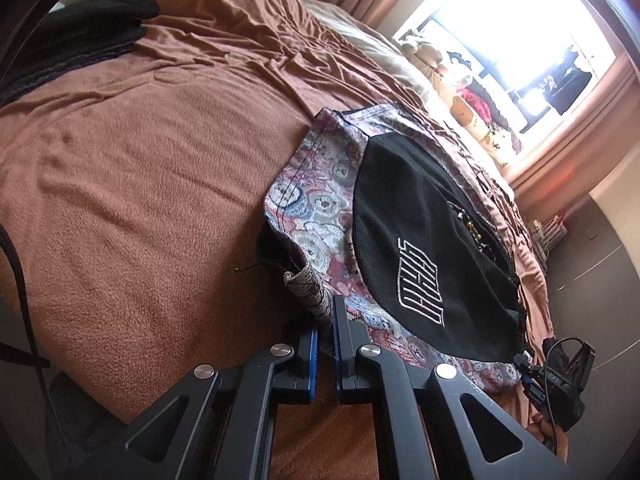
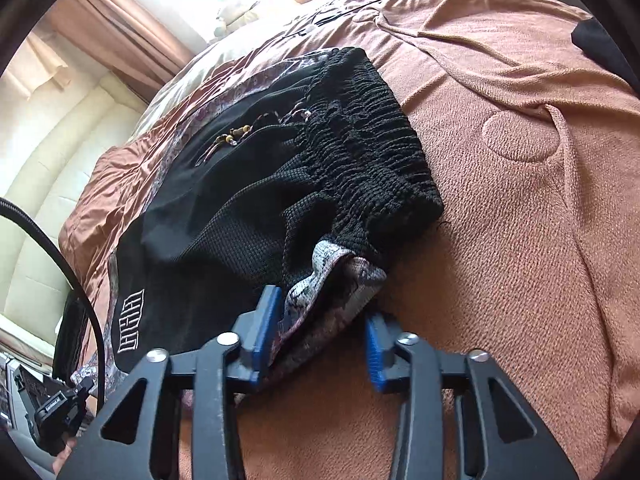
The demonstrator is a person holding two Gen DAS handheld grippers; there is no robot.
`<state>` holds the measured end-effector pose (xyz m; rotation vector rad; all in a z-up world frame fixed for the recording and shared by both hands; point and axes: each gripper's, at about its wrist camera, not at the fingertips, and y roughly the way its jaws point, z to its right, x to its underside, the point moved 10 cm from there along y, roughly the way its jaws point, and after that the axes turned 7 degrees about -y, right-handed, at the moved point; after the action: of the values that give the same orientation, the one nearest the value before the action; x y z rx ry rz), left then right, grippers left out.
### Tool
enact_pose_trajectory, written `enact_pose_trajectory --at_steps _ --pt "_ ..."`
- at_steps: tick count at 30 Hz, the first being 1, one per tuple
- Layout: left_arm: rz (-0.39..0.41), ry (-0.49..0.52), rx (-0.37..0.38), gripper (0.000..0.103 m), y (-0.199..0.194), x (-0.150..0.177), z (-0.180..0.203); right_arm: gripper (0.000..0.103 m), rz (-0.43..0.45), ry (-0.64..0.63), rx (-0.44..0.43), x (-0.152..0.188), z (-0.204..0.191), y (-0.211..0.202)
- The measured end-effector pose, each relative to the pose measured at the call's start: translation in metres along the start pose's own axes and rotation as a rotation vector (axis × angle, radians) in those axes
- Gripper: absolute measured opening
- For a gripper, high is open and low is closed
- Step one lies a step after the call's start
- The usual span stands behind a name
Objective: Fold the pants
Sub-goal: 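Grasp the floral-lined leg edge with the right tool while the left tool grasps the floral edge, then lift the held edges with both tools and fold them over the shorts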
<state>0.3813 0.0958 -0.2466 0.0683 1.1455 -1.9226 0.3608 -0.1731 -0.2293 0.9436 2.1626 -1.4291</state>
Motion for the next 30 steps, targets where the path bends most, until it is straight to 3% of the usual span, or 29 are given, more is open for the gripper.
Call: enact_pose_trajectory --at_steps 1,7,15,30 --pt "0.007 0.009 0.004 0.006 -0.002 -0.003 0.004 0.011 -0.006 0.012 -0.031 -0.001 -0.001 0.002" --pt "0.055 0.03 0.046 0.005 -0.014 -0.027 0.028 0.007 0.045 0.012 -0.065 -0.009 -0.001 -0.008" --pt "0.105 0.071 0.095 0.005 -0.024 -0.069 0.069 0.007 0.101 0.008 -0.098 -0.027 -0.008 -0.028" --pt "0.159 0.155 0.118 0.005 -0.016 -0.153 0.143 0.007 0.181 0.005 -0.139 -0.083 -0.028 -0.041"
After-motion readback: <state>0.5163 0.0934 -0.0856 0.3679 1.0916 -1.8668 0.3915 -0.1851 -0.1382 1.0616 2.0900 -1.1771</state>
